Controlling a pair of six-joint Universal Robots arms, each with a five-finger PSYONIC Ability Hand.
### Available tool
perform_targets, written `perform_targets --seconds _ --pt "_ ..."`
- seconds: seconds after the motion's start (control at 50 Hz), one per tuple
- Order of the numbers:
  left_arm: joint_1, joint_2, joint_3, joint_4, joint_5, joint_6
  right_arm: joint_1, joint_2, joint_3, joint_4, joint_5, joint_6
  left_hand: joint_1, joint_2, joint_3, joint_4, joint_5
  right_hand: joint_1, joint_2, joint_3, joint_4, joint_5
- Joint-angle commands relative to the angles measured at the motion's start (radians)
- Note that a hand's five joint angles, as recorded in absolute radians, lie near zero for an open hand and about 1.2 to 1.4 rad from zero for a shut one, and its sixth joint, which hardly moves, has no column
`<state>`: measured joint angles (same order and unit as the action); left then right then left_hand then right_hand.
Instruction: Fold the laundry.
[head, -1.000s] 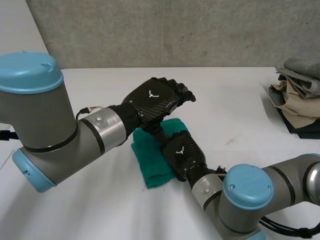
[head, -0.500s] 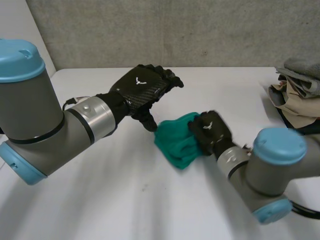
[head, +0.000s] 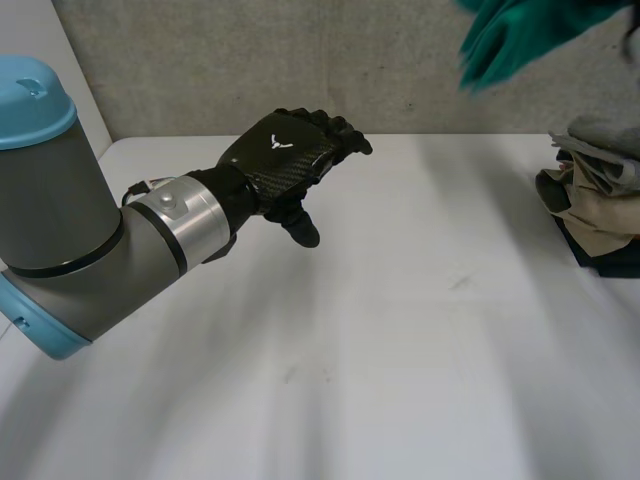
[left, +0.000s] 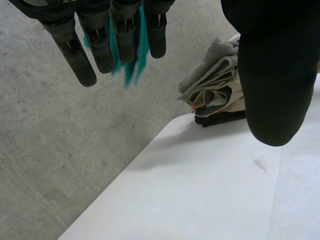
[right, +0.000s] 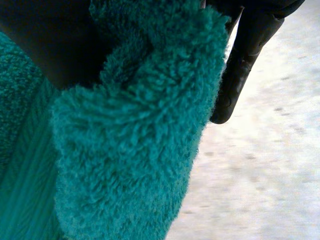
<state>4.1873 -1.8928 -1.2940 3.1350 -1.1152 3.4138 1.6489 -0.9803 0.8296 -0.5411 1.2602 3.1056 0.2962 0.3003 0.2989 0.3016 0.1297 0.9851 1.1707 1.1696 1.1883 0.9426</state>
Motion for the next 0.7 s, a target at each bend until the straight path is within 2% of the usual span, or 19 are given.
perform_targets --seconds 0.02,0.14,0.22,0.36,0.48,0.7 --pt "-0.003 0.001 -0.002 -0.001 -0.002 0.002 -0.168 0.11 -0.08 -0.062 -0.054 0.068 0.047 0.042 0.044 0.041 0.038 0.411 0.226 0.227 0.208 0.279" --pt "-0.007 0.006 -0.019 -0.001 -0.002 0.004 -0.325 0.219 0.073 -0.259 -0.24 0.166 0.047 0.042 0.044 0.041 0.038 0.411 0.226 0.227 0.208 0.279" --pt "-0.013 0.006 -0.036 -0.001 -0.002 0.004 -0.411 0.274 0.192 -0.354 -0.341 0.16 0.047 0.042 0.044 0.041 0.038 0.411 0.226 0.227 0.208 0.279" --pt "-0.015 0.006 -0.068 -0.001 -0.002 0.005 -0.53 0.304 0.35 -0.388 -0.505 0.116 0.047 0.042 0.044 0.041 0.038 0.411 0.226 0.227 0.208 0.279" --pt "-0.018 0.008 -0.076 -0.001 -0.002 0.008 -0.57 0.23 0.416 -0.388 -0.551 0.102 0.047 0.042 0.044 0.041 0.038 0.411 0.226 0.227 0.208 0.279" --pt "-0.023 0.043 -0.073 0.0 -0.002 0.005 -0.572 0.114 0.48 -0.369 -0.555 0.11 0.047 0.042 0.044 0.041 0.038 0.411 0.226 0.227 0.208 0.279"
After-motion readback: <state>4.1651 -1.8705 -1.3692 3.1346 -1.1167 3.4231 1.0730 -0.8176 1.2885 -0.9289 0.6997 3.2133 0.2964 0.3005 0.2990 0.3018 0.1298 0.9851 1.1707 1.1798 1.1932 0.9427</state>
